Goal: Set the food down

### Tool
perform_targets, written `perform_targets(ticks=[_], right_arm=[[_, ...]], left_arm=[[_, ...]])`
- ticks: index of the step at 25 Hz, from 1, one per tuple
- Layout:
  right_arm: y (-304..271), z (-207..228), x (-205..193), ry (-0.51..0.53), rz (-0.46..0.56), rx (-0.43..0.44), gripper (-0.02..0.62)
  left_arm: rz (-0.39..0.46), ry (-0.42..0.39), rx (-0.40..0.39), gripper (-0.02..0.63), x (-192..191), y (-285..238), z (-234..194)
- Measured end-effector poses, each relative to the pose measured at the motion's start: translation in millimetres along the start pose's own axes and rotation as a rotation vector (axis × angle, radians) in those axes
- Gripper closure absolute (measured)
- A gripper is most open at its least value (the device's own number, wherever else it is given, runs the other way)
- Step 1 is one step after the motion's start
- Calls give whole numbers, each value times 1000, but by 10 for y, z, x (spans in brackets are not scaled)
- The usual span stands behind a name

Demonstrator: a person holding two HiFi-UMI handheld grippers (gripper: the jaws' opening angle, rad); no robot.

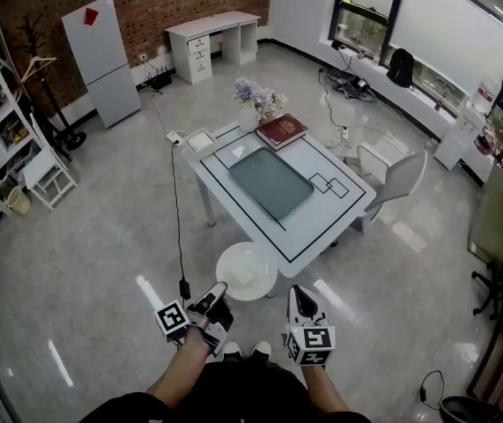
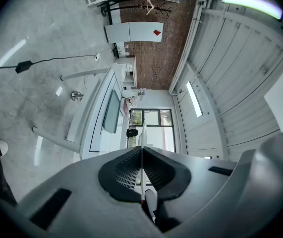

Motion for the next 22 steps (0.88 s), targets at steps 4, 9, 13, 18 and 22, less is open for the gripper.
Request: perform_targets(ticks=[4,9,13,18,22], right_arm=[[15,46,-35,-10,-3,0,586],[38,155,-50,-19,0,1,586],[49,258,-68,-22,8,6,586],[100,362,-81,-23,17,23,586],[161,459,-141,-22,5,39,586]], left_arm=[[-2,0,1,591,-32,-29,-19],[-3,-4,3,591,-113,-88,-39],[4,-8,4,591,-202,-131,-74],[17,-18,10,591,-317,-154,-98],[40,-12,17,591,-422,-159,-129]])
Point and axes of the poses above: the fingertips, and each gripper's own axes: y backward along the fingers, z to its right, x out of its top, the point moved 2 cm from there along y, backward along the fingers, and after that the axes turned 6 degrees about -x, right-handed, at the moved point
